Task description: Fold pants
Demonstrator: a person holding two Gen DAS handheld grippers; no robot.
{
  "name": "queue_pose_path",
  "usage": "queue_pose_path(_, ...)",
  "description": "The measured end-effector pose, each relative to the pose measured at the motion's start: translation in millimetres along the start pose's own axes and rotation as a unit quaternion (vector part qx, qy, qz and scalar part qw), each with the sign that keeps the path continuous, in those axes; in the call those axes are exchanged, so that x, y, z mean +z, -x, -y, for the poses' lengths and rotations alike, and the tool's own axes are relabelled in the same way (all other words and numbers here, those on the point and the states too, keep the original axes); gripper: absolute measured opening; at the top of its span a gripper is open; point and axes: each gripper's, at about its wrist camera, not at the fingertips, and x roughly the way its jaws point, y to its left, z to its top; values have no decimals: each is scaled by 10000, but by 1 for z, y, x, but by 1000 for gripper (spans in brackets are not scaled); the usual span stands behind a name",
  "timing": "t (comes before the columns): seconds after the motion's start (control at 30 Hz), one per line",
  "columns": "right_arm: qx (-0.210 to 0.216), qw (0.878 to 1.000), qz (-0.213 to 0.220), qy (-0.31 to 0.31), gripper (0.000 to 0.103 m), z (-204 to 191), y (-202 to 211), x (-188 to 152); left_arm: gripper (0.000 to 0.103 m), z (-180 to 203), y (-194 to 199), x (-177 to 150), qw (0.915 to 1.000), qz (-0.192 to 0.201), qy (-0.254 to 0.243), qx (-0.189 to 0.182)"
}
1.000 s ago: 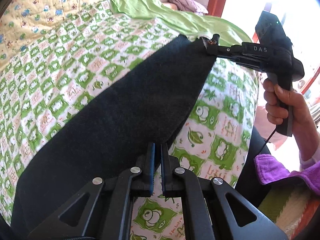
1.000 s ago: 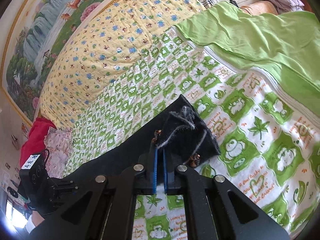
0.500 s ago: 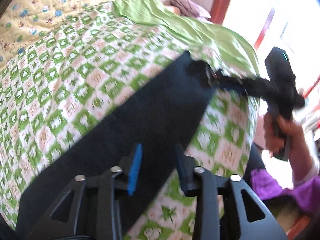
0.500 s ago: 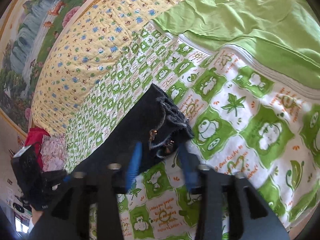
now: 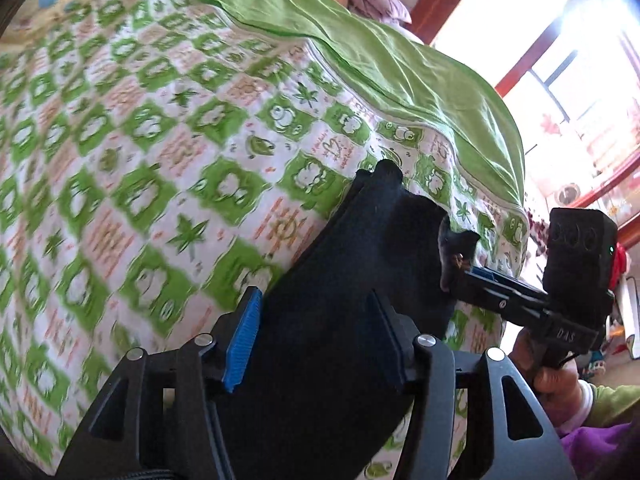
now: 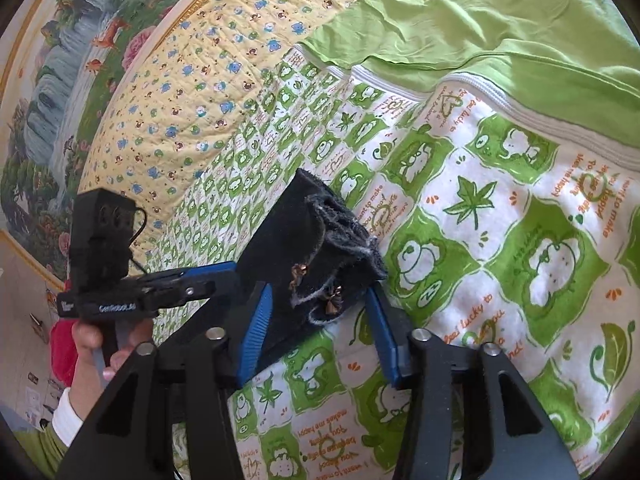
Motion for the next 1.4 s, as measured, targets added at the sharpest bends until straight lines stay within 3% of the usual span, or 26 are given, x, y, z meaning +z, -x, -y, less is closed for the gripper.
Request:
queue_pose_path(0.03,-14,10000,7,-6,31,1,-1,0,56,0,-6,5,10000,-63,-7,-32)
queue_pose_path(0.07,-22,10000,9,-21,28,4,-1,0,56,1,-12,10,9999,-133,-30,-68)
queue_pose_path(0.27,133,9999,-13,-57,27,7,-2,1,56,9,-35,26,9990,-171,-139,-386)
queue_pose_path(0.3,153,9999,-9,-49,27,7,-2,1,50,11,-36,28,9989,-115,-150,-418)
queue_pose_path(0.33,174,9998,-7,-38,25,6,-2,1,30,13,-35,28,9987,-81,-176,-463)
queue_pose_path(0.37,215,9998,-2,-41,20,5,-3,1,16,15,-33,28,9983,-49,-204,-546)
queue_pose_path(0.43,456,9989,29,-125,18,3,-1,2,12,22,-27,27,9983,86,-296,-493)
queue_pose_path(0.53,852,9962,121,-114,17,-6,5,2,11,29,-4,18,9971,392,-421,-493)
queue_pose_path(0.73,1737,9841,69,360,17,-49,13,4,11,16,57,-8,9912,1112,-160,-694)
queue_pose_path(0.93,2410,9673,-343,713,17,-93,-2,-5,11,-8,105,-52,9838,1665,208,-639)
queue_pose_path(1.17,2675,9504,-1075,1170,17,-140,-38,-35,11,-46,131,-116,9736,2116,723,-470)
queue_pose_path(1.4,2503,9405,-1673,1575,17,-168,-87,-62,11,-89,127,-169,9655,2179,1368,-409)
